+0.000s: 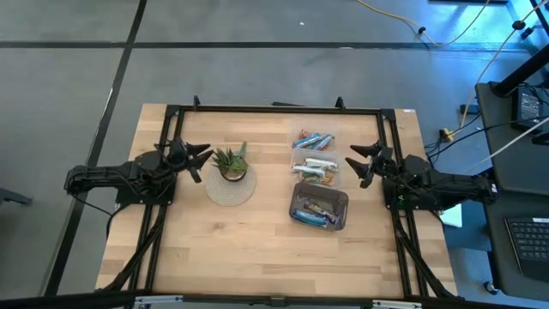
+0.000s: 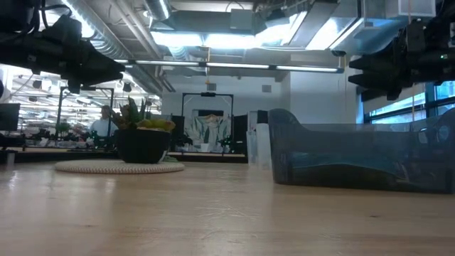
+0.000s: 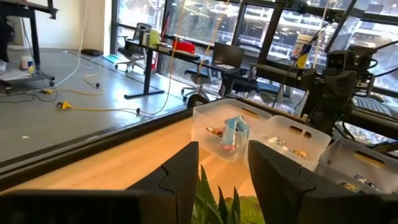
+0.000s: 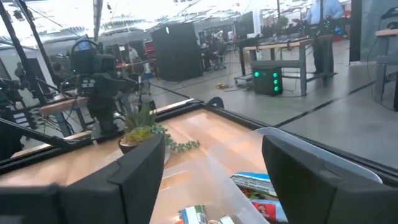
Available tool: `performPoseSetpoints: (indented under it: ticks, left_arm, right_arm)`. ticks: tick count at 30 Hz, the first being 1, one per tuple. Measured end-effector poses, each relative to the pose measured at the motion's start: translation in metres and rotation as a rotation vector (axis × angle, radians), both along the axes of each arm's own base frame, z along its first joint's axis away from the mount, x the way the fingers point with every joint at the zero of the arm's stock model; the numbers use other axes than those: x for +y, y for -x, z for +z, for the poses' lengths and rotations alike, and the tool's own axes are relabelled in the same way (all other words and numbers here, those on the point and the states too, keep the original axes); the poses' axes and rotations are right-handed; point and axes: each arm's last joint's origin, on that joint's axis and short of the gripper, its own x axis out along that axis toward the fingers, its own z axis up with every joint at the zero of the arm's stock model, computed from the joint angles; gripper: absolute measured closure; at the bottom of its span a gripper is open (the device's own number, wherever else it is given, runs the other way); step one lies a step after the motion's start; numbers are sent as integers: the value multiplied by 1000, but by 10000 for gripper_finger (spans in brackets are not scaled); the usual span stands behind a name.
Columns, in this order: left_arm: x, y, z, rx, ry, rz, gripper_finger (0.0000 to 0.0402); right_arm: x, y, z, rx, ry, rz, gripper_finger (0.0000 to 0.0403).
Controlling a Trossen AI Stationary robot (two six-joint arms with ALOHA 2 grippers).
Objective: Pick and place Granola Bars by type
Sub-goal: Return to Home Position
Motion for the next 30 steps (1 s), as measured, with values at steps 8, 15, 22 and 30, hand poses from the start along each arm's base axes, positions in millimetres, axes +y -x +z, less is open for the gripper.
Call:
performPoseSetpoints:
  ticks: [8,15,22,30]
  left_arm:
    - [0,0,0,0,0,0,265]
    - [0,0,0,0,0,0,268]
    - [0,0,0,0,0,0,265]
    - [0,0,0,0,0,0,265]
  right_arm:
    - [0,-1,-1,36,49,-3,131]
    - [0,-1,-1,34,45,-3,131]
    - [0,-1,-1,34,45,-3,131]
    - [0,-1,-1,35,48,-3,131]
